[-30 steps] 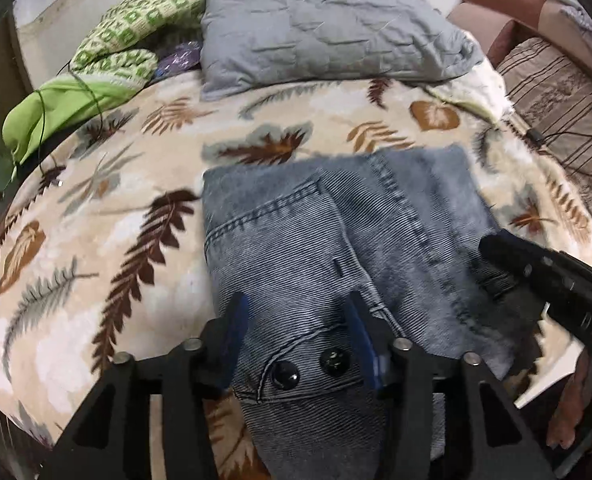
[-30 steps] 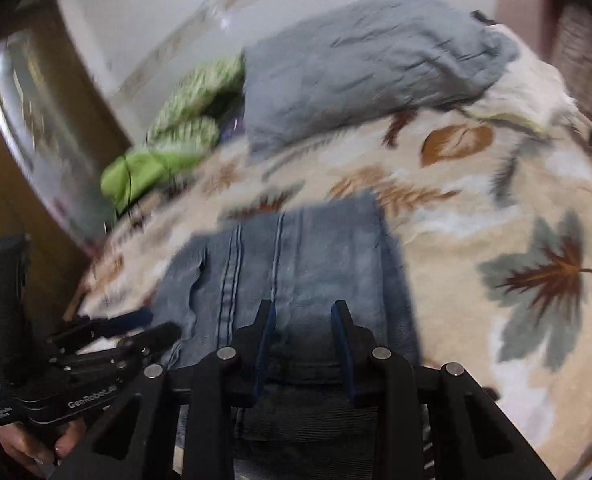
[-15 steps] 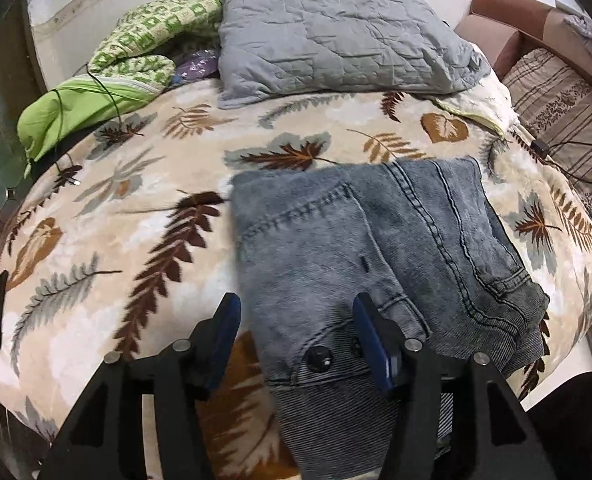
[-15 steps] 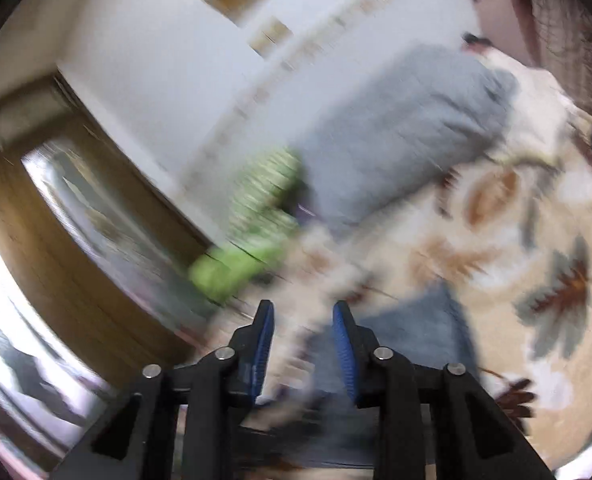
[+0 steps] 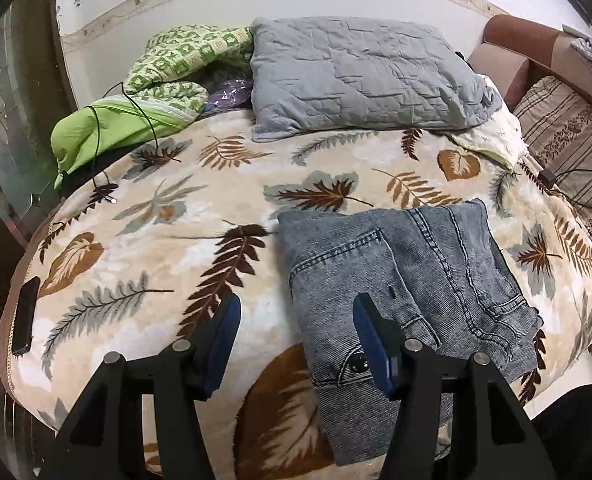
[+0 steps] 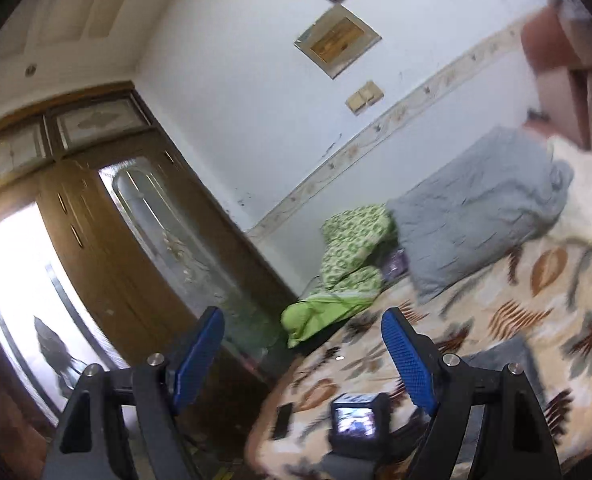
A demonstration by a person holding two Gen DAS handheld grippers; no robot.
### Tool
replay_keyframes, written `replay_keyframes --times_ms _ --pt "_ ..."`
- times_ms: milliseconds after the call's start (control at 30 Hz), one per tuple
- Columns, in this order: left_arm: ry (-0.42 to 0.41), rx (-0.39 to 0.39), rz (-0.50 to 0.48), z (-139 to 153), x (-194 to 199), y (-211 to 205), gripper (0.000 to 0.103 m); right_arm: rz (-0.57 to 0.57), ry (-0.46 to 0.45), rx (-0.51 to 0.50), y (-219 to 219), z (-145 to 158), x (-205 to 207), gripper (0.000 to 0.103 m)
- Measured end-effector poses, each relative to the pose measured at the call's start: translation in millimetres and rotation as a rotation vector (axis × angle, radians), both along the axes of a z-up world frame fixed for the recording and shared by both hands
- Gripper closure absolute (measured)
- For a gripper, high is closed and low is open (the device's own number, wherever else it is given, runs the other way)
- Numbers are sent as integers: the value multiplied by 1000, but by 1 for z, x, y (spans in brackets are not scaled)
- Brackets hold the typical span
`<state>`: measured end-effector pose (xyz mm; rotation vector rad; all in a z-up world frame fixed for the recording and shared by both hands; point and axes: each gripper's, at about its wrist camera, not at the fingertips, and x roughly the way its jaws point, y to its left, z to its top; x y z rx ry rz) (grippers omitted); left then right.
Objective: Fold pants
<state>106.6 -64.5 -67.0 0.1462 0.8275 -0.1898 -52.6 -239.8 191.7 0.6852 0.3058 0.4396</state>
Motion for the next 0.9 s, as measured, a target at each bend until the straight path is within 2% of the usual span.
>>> replay_keyframes --times_ms 200,300,400,500,600,767,900 --pt "4 -10 18 3 -3 8 44 -18 -65 57 -10 17 -13 20" --pt "8 -10 19 4 -5 9 44 -5 -84 116 -17 24 -15 20" --pt "6 -4 11 5 -8 7 44 -16 -142 174 -25 33 -24 20" --pt "10 -3 4 6 -10 5 44 -27 -215 211 -33 38 -33 15" --pt "14 -2 -1 5 -10 5 44 -22 -251 220 -37 42 -40 11" --pt "14 -1 -6 6 -11 4 44 121 -313 244 -35 41 -44 6" --pt "11 -4 -12 8 -12 4 44 170 -409 256 -35 45 -52 5"
